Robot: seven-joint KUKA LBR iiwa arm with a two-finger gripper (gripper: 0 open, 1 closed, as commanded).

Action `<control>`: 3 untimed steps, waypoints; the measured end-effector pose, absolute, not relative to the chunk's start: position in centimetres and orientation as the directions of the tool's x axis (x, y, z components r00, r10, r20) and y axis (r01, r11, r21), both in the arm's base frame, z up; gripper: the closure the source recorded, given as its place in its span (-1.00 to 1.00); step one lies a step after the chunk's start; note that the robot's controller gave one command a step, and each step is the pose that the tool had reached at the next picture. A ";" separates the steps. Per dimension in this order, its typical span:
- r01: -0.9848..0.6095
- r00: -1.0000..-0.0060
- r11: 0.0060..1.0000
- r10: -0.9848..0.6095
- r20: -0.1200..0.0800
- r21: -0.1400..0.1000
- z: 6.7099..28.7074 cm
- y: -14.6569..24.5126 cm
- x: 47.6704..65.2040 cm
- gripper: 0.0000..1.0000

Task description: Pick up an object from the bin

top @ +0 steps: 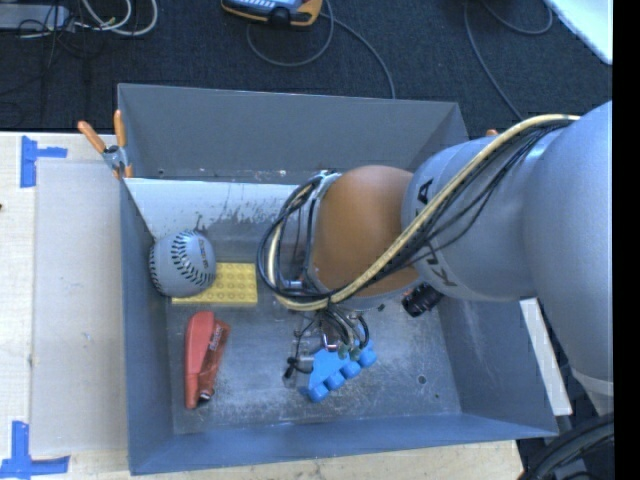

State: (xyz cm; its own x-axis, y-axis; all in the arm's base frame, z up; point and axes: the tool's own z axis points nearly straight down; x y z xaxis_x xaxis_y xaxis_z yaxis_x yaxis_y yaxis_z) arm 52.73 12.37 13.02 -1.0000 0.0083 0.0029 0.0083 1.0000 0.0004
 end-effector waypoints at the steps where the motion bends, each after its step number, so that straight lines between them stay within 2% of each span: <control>1: 0.009 -1.000 1.000 0.009 0.003 0.000 13.0 12.4 52.7 -1.00; 2: 0.075 -0.997 0.997 0.075 -0.001 0.004 12.3 10.9 52.1 -1.00; 3: 0.219 -0.976 0.976 0.219 0.005 -0.002 11.2 8.0 52.2 -1.00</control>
Offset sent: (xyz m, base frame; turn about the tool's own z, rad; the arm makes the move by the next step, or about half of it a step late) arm -0.0300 -0.0797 -0.0364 0.3184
